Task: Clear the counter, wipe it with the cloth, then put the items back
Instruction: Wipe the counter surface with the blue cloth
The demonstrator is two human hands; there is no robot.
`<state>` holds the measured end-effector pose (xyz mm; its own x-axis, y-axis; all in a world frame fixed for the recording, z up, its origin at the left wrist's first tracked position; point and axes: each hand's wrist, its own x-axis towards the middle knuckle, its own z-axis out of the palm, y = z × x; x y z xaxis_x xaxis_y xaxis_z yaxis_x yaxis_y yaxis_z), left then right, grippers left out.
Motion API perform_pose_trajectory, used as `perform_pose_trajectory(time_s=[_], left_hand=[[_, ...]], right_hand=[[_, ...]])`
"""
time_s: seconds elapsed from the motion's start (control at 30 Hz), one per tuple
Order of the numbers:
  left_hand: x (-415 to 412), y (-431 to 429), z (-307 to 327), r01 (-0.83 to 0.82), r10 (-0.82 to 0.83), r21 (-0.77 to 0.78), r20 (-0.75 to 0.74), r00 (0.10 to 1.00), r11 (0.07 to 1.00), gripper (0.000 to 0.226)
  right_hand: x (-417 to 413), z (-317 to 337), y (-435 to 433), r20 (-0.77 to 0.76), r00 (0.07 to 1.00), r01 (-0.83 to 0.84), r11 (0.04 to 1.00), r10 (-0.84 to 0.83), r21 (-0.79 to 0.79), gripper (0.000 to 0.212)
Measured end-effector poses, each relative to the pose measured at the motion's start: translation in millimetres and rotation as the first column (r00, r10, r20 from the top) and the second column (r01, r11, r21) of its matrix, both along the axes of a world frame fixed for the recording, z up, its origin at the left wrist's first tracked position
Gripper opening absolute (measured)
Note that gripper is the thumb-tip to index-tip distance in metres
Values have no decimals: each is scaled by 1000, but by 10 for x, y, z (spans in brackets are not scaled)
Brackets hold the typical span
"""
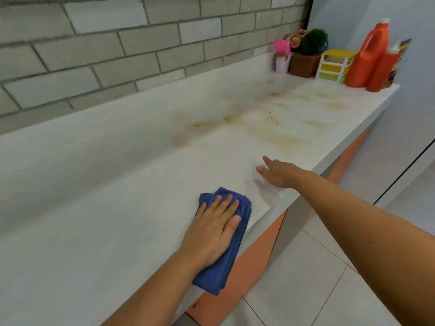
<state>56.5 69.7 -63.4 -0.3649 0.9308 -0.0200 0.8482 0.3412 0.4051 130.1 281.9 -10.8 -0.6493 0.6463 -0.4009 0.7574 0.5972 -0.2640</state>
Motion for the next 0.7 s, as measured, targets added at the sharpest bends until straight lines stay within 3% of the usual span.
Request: perform_pose_trajectory(time_s=[0.1,0.27,0.37,0.47,0.53,0.63,0.7], left_hand=[[-391,-386,-33,-51,51,10,-25,998,999,69],[-1426,-441,-38,-339,335,-42,-85,938,940,51],[-1840,-81,-33,-493,482,-30,-170,860,869,52],[-1805,240,-7,-633,628,72,-249,737,771,51],[-1686,279,-28,-604,605,75,-210,768,793,53],[-1520,64,-94,-429,427,25,-163,889,903,53],[-1604,-106,-99,-363,361,18,-165,918,932,50]], right_hand=[[-107,-11,-41,71,997,-9,996,3,86,61],[-397,68,-49,177,983,0,978,-38,209,63],[-631,125,25,169,986,-53,961,7,270,59],[-890,61,55,72,993,-107,971,94,214,54],[-1092,21,79,22,995,-97,980,95,174,52],[-1347,-7,94,-47,999,-20,994,25,109,50],[-1489,-57,110,-110,993,48,996,-40,72,47]])
